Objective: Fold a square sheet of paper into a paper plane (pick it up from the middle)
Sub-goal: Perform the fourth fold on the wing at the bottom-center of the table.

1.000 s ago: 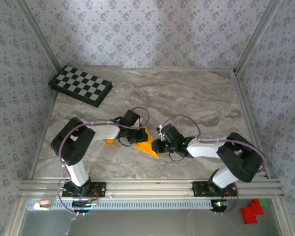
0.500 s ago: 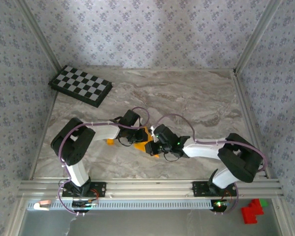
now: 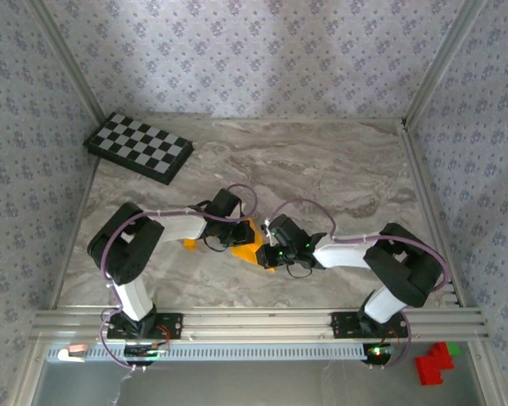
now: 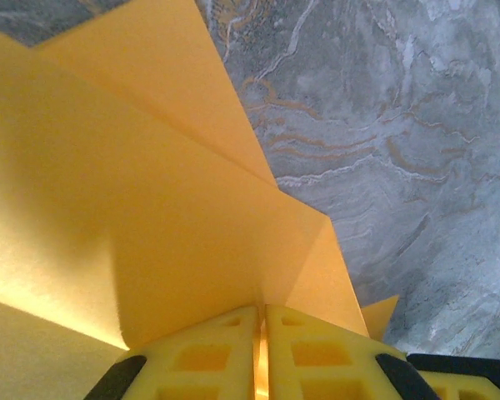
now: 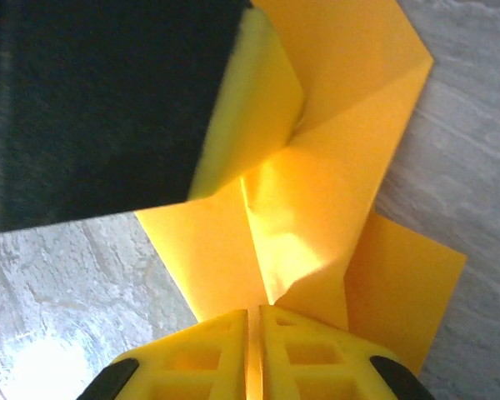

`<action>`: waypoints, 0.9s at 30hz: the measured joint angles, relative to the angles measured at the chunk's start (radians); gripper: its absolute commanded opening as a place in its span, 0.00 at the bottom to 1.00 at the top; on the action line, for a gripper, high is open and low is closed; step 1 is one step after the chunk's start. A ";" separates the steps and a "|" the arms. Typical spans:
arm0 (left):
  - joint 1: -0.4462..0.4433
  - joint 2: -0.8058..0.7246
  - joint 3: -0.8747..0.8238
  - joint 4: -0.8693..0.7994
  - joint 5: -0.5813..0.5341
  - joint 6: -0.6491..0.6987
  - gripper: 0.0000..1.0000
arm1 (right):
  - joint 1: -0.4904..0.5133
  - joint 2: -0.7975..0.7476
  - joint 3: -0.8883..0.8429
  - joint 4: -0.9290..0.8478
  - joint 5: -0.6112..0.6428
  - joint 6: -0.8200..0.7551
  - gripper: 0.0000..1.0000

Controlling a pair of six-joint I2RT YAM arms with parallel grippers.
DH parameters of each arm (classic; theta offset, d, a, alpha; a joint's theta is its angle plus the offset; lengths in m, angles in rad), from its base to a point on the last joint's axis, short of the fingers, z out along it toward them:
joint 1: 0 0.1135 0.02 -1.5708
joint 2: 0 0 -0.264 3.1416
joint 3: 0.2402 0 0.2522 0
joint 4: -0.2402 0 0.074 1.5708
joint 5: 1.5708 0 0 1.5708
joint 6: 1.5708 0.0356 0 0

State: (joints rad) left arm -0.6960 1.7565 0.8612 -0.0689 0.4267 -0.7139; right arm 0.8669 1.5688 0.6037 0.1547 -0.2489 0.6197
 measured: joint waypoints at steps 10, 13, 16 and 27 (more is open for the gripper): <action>0.000 0.000 0.000 -0.003 0.000 0.008 0.12 | -0.002 -0.015 -0.052 0.072 -0.003 0.019 0.12; -0.002 0.001 0.000 -0.009 0.007 0.009 0.12 | 0.003 -0.035 -0.083 0.095 0.000 0.035 0.11; -0.005 0.005 0.002 -0.010 0.009 0.014 0.11 | 0.014 -0.054 -0.105 0.106 0.009 0.053 0.11; -0.005 0.022 0.017 -0.017 0.029 0.026 0.10 | 0.041 -0.104 -0.152 0.108 0.040 0.098 0.10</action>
State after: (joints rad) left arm -0.7006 1.7782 0.8780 -0.0856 0.4553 -0.6880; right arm 0.9081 1.4651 0.4519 0.2630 -0.2089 0.7181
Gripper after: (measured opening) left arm 0.098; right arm 0.101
